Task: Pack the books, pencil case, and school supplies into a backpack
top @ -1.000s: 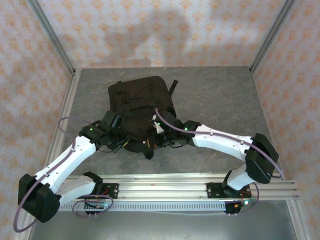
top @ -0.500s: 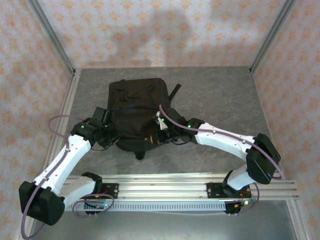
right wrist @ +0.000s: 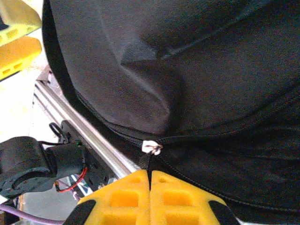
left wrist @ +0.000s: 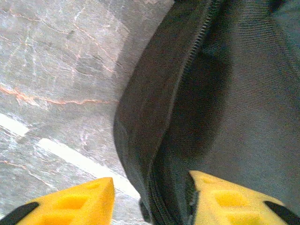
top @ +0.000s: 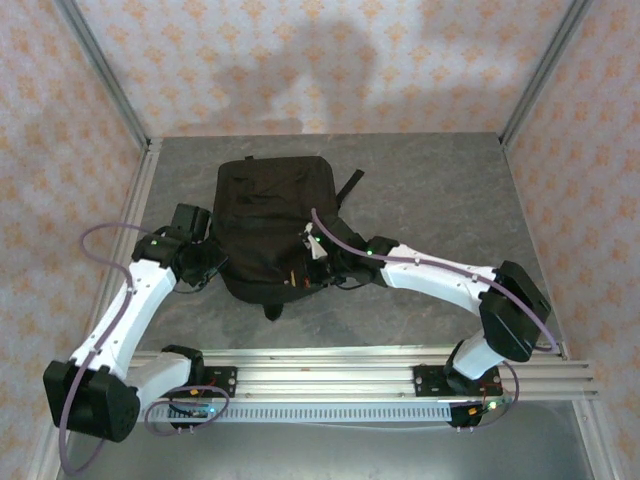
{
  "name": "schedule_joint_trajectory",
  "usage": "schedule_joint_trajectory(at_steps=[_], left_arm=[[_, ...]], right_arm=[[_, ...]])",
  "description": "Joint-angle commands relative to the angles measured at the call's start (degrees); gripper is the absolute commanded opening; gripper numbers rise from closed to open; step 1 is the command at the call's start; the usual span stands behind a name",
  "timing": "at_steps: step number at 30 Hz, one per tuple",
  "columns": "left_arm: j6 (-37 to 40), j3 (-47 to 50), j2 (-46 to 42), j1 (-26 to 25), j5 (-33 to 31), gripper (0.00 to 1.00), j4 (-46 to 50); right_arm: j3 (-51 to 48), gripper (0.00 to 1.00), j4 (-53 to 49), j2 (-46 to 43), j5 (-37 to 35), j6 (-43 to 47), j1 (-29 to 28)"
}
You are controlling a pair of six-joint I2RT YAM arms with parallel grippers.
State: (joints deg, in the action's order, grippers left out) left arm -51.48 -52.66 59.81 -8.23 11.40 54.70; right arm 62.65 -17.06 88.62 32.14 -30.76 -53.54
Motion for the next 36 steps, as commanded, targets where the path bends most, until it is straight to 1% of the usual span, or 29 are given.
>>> schedule_joint_trajectory(at_steps=[1,3,7,11,16,21,25,28,32,34,36], left_arm=[[-2.33,-0.50,-3.91,-2.94,-1.30,0.52,2.67],[-3.05,-1.80,-4.59,-5.46,-2.56,0.56,4.11],[-7.42,-0.71,-5.06,-10.90,-2.04,0.57,3.01],[-11.69,0.97,-3.89,-16.06,-2.85,0.57,0.77],[-14.31,1.46,-1.52,-19.54,-3.94,0.56,-1.73],[-15.46,2.08,0.10,-20.30,-4.03,0.53,-3.25],[-16.10,3.41,-0.10,-20.46,-3.78,0.46,-3.92],[-15.87,3.74,-1.36,-20.48,-5.52,0.35,-2.85],[-15.25,4.53,-3.24,-20.46,-7.57,0.20,-2.07],[-15.14,4.82,-3.46,-20.48,-7.88,0.14,-1.88],[-14.89,5.06,-3.47,-20.47,-8.05,0.10,-1.57]], right_arm=[[2.84,0.00,1.41,0.36,-0.93,-1.51,-0.76],[3.54,0.00,1.22,0.33,-1.15,-1.56,-1.11],[5.89,0.00,-0.36,0.15,-2.05,-1.20,-1.70],[8.23,0.00,-2.14,0.11,-2.58,-0.46,-2.03],[10.07,0.00,-3.44,0.37,-3.03,0.05,-2.80],[11.14,0.00,-3.95,1.38,-3.31,0.38,-3.77],[12.30,0.00,-4.19,2.52,-3.34,0.27,-4.54],[14.30,0.00,-5.74,3.59,-4.19,1.07,-5.21],[19.99,0.00,-11.74,6.19,-6.84,4.16,-7.05],[21.84,0.00,-13.58,6.80,-7.91,4.97,-7.64],[23.15,0.00,-14.59,6.69,-8.74,5.48,-7.92]])
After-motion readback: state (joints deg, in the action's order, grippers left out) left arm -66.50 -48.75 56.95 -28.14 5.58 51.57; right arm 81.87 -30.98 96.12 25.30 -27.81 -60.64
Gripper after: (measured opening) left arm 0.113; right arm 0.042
